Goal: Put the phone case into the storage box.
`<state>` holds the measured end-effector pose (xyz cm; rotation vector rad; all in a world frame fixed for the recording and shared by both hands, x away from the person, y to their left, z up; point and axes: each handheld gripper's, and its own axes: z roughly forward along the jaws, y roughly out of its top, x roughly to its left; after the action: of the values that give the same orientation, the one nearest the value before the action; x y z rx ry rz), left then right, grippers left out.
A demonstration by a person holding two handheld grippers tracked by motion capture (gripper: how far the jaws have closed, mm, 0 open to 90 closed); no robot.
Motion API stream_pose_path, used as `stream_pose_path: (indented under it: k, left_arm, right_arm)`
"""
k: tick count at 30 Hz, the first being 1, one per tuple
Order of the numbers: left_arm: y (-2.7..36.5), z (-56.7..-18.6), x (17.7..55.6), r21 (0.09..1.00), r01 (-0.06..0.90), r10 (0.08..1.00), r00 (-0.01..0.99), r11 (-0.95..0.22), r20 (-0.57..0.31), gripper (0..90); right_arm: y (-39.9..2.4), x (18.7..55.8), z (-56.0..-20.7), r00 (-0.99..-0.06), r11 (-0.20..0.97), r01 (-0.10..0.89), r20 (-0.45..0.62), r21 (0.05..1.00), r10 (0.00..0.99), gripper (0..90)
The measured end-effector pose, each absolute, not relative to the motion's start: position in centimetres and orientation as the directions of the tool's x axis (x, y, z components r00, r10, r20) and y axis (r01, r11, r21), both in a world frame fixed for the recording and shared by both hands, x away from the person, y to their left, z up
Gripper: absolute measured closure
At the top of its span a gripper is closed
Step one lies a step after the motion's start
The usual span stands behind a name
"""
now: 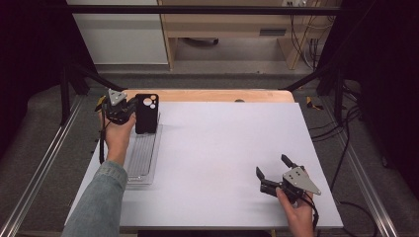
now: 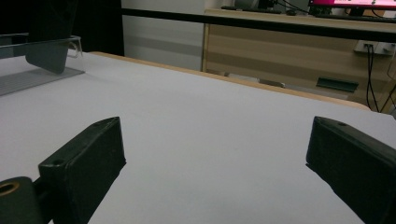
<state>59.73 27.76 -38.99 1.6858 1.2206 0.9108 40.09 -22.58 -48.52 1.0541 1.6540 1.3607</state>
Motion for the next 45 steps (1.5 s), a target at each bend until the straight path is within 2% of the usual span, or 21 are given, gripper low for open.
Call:
stream_pose_path:
  k: [45]
  left_arm:
    - [27.39, -39.08, 60.72, 0.913, 0.375, 0.971, 0.228, -0.161, 0.078, 85.0]
  right_arm:
    - [-22.55, 40.12, -48.51, -0.394, 0.094, 0.142, -0.031, 0.985, 0.919, 4.5]
